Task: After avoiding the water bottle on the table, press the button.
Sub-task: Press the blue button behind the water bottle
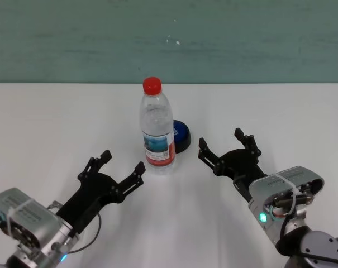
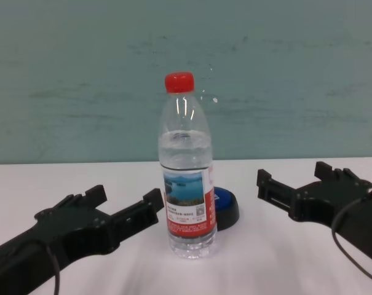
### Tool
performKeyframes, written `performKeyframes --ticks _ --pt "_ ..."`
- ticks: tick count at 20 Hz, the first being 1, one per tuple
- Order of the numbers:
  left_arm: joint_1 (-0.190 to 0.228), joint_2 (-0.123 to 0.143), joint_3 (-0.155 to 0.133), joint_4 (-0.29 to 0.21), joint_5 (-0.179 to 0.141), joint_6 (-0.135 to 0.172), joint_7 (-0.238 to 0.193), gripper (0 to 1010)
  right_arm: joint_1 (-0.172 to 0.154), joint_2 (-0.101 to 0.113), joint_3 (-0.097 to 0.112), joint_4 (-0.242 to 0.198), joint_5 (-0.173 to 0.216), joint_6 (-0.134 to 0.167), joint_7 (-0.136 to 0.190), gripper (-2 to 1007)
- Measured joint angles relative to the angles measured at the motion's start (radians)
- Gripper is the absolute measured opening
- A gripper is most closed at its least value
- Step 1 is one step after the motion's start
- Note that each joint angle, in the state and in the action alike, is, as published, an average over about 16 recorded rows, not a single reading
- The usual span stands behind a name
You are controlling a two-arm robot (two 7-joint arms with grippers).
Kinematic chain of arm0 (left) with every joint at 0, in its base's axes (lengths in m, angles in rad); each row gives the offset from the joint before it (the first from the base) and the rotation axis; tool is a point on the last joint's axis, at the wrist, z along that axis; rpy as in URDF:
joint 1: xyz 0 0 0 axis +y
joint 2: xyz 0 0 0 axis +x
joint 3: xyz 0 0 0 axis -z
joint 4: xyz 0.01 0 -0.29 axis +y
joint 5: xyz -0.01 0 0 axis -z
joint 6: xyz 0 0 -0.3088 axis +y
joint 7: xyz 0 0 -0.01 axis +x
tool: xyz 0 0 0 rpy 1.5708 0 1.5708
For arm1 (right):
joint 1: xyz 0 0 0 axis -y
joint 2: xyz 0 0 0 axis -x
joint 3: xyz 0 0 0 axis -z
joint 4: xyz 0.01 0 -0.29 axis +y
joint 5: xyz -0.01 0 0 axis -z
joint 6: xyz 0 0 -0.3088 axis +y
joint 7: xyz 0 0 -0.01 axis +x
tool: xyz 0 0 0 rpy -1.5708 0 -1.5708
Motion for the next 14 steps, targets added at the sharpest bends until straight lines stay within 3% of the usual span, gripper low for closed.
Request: performKeyframes --ticks 14 --pt "-0.002 -0.002 0.002 0.005 0.004 0.000 0.001 1010 0.000 0.000 0.000 0.000 0.000 0.000 0.000 1004"
